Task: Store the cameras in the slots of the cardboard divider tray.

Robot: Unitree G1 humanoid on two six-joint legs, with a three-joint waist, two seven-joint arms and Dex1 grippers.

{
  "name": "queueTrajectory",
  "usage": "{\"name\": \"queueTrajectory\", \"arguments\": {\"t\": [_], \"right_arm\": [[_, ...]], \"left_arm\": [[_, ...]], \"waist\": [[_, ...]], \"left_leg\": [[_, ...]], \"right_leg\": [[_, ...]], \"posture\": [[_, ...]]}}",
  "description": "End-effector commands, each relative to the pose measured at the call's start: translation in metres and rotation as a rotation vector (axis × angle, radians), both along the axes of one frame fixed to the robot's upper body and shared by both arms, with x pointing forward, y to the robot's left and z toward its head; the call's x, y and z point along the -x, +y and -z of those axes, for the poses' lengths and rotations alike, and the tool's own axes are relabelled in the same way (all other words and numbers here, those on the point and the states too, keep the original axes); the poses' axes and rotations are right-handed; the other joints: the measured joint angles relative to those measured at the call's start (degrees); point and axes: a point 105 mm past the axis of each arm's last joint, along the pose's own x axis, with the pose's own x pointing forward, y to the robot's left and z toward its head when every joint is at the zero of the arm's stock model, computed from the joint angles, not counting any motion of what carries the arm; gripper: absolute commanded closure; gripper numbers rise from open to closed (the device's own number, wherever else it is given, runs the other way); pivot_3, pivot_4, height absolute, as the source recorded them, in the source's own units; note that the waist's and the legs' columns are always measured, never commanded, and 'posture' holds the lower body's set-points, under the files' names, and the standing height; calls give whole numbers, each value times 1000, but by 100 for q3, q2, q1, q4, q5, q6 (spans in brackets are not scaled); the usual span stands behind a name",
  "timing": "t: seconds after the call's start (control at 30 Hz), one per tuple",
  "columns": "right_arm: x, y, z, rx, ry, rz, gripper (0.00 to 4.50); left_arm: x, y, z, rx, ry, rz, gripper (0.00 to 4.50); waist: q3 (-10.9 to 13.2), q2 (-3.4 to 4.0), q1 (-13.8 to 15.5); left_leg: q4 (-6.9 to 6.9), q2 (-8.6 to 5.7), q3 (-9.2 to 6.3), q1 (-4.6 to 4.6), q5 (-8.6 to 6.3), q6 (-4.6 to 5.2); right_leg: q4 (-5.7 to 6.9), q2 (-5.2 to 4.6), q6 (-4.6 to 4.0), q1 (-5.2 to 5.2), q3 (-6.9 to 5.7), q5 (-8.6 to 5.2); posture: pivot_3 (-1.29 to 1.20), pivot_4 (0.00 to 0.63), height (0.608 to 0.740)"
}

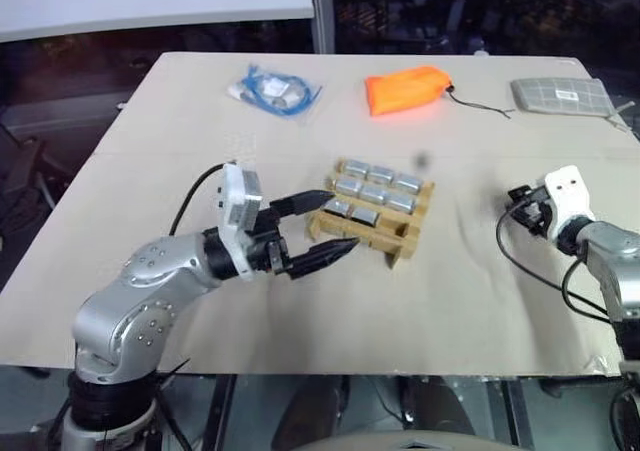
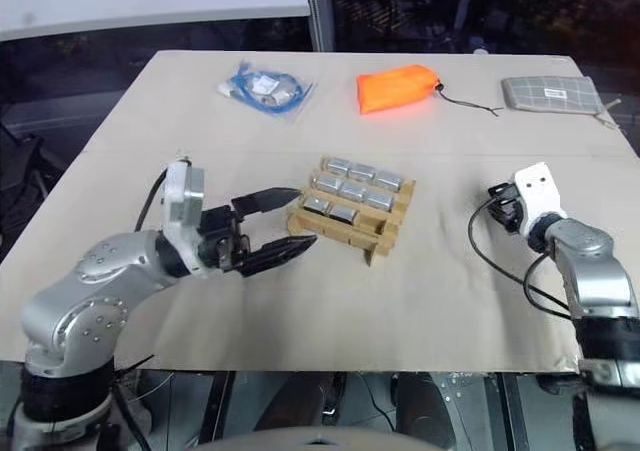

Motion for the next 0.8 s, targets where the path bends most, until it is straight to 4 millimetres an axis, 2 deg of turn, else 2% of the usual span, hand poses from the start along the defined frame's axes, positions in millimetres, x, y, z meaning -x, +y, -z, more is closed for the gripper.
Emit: {"name": "queueTrajectory", "arguments": {"t": [0.03,0.1,0.17,0.3,0.6,0.63,0.67,0.8], "right_arm": [[45,84,-57,149,-263,-435,2540],[65,116,-64,201,-328,-563,2540],[76,138,-70,247,-391,-624,2540],[89,168,-79,236,-465,-696,2540],[94,180,-85,226,-490,-703,2540],[94,180,-86,224,-493,-703,2540],[95,181,-86,222,-493,-703,2540],[97,183,-86,206,-488,-710,2540]], "left_arm": [[-11,-9,-12,65,145,-14,0],[-14,-18,-17,97,254,57,0],[-20,-28,-18,111,333,89,0],[-26,-48,-21,148,436,139,0],[-25,-54,-17,99,474,153,0],[-24,-55,-17,99,476,156,502],[-24,-56,-17,101,476,160,701],[-25,-57,-18,110,479,163,2438]], "waist": [[0,-2,-28],[-2,-5,-49],[-4,-9,-43],[-3,-16,5],[-3,-18,15],[-3,-18,16],[-3,-18,18],[-3,-18,22]], "left_leg": [[1,4,-8,0,-1,0],[3,9,-6,5,-1,-1],[8,12,-8,7,-1,-2],[18,-1,-9,4,13,-25],[12,-1,-10,1,15,-29],[11,-1,-10,1,15,-29],[11,-1,-10,1,15,-29],[11,-2,-10,1,15,-29]], "right_leg": [[1,4,1,1,-7,-1],[5,10,2,2,-5,-1],[8,14,3,6,-8,-1],[8,3,2,7,-9,0],[8,4,0,1,-6,0],[8,4,0,1,-7,-1],[7,4,0,1,-7,-1],[7,2,0,1,-6,-1]], "posture": [[0,150,740],[0,150,740],[0,150,740],[0,150,740],[0,150,740],[0,150,740],[0,150,740],[0,150,740]]}}
